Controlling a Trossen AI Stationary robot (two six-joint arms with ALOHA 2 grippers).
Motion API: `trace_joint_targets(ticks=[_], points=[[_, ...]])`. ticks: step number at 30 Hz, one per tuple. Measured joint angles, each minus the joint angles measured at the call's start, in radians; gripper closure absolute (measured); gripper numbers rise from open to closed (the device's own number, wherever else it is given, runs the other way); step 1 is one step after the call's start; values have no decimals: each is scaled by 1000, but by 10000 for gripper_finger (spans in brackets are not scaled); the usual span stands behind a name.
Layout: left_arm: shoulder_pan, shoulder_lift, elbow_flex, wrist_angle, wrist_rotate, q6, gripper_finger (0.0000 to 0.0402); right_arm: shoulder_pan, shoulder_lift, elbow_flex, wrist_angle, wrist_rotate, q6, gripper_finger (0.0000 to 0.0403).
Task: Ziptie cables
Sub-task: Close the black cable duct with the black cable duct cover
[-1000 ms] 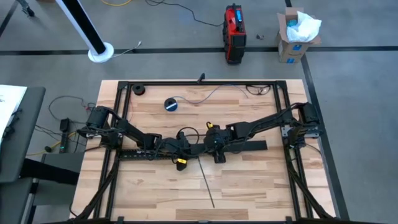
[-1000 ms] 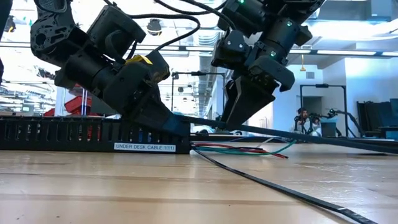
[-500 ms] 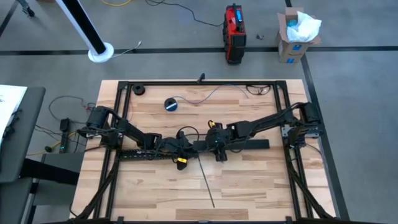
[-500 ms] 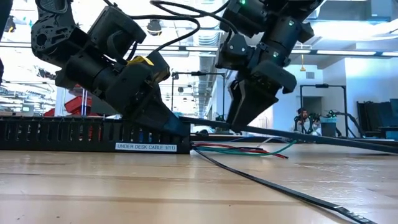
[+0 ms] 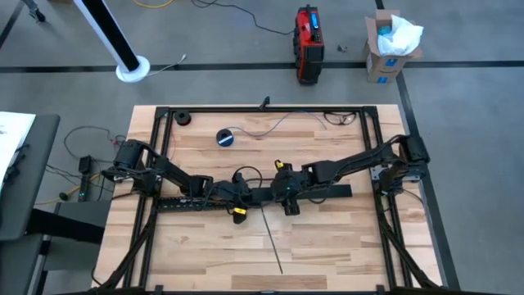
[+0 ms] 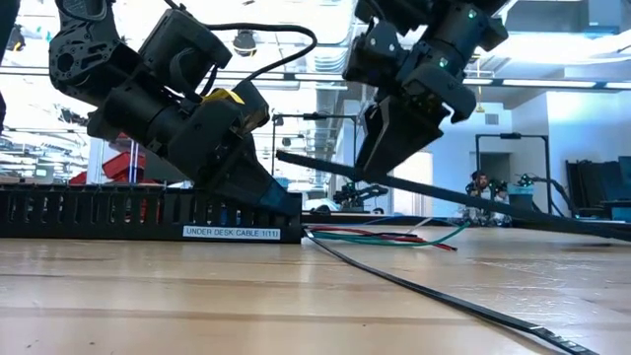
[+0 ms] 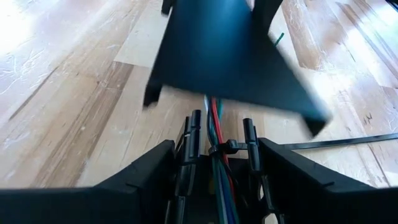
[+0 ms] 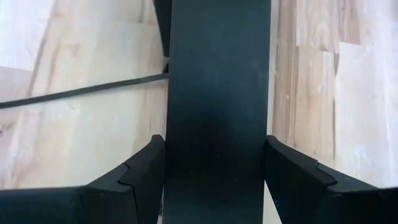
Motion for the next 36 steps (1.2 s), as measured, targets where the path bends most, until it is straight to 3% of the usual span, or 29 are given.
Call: trace_joint_targets(ticks=[12,19,36], points=[[0,0,0,1,0,-14,193,-1,4,-1,38,-17,-7,177],[0,0,0,1,0,-14,193,-7,4,-80,173,-32,28,177],[0,0,0,3,5,-10,193,2,5,-94,170,-54,54,177]])
